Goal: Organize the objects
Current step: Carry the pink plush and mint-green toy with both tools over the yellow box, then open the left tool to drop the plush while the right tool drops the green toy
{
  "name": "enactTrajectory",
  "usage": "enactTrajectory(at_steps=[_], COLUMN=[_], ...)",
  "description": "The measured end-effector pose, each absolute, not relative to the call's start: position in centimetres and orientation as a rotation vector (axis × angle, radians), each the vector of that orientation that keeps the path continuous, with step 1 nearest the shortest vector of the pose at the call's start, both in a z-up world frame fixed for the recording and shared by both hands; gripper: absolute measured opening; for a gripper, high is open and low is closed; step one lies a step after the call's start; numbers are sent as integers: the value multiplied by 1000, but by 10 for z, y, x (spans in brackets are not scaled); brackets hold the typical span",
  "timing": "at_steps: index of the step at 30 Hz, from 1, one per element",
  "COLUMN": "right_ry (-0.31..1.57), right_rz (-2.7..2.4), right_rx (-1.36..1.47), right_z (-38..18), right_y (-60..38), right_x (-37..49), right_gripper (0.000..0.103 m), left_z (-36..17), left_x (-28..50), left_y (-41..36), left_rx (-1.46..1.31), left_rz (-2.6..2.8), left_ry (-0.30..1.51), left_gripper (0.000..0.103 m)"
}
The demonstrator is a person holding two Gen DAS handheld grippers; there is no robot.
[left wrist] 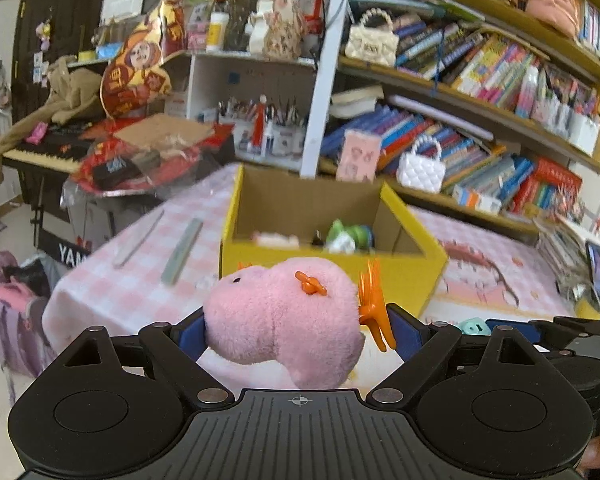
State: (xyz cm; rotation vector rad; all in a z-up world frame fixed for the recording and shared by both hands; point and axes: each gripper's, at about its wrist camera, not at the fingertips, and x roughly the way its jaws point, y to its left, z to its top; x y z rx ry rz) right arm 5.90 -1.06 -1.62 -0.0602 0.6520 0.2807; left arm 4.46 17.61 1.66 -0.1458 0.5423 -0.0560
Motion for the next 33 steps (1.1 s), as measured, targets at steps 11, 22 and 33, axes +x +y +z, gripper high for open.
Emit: enactTrajectory(at_steps=[11, 22, 33], right_ry=[489, 552, 691], right_rz=[288, 457, 585], right_rx=[-140, -314, -341], right_z=[19, -11, -31], right_y=[-6, 22, 25], right_x=[142, 214, 254], right_gripper=[66, 67, 67], left_z=[49, 18, -11], left_x=[120, 195, 233], left_y=[168, 164, 150], left_rx=[-130, -172, -105], left_rz=[-41, 31, 57], left_ry=[413, 542, 682], left_gripper=[91, 91, 91])
